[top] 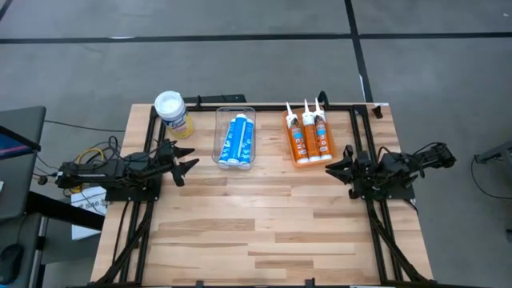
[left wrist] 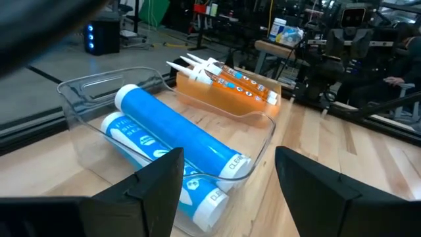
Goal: Pick & place silicon tubes, Sealant and Lysol wipes
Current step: Return to Home Position
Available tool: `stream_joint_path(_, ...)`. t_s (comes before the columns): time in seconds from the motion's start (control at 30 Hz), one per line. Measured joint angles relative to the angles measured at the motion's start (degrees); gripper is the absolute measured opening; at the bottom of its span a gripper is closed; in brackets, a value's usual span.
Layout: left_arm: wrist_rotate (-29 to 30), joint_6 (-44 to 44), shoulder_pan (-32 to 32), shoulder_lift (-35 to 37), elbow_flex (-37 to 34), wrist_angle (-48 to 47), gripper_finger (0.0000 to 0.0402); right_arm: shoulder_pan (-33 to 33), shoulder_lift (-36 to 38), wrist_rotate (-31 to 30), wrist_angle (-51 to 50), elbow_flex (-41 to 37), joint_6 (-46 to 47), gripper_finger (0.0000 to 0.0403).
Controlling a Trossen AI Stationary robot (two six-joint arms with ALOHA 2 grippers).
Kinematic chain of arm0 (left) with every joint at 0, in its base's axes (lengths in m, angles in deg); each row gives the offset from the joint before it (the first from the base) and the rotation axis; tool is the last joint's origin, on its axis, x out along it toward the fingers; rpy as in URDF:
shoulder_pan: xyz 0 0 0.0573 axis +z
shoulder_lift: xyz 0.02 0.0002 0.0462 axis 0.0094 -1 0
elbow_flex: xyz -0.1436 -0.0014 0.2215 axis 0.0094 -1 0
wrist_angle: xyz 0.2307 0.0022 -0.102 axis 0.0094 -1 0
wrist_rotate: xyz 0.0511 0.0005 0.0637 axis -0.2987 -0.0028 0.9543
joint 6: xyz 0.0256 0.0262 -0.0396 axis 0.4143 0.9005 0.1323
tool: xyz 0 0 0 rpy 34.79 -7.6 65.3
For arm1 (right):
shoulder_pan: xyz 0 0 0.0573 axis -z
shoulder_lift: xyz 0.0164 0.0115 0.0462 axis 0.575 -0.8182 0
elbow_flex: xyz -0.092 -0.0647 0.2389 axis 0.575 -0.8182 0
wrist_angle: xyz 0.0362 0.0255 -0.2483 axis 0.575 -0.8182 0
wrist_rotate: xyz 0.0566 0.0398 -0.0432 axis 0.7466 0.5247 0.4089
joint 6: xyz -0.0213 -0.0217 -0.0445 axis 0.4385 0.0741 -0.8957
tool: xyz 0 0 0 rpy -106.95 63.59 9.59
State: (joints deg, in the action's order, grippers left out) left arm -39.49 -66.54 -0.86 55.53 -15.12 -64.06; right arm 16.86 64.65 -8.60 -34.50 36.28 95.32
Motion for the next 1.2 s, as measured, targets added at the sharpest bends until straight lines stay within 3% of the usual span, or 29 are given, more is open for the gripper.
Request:
stream_joint_path(0.27, 0.0, -5.6, 0.0, 0.0, -0.1, -0.2, 0.0231, 0.0, 0.0, -0.6, 0.3, -1.7, 1.0, 0.0066)
stream_joint_path(1.2, 0.0, -5.8, 0.0, 0.0, -0.2, -0.2, 0.0231, 0.0, 0.0, 0.0, 0.3, -1.7, 1.0, 0.0066)
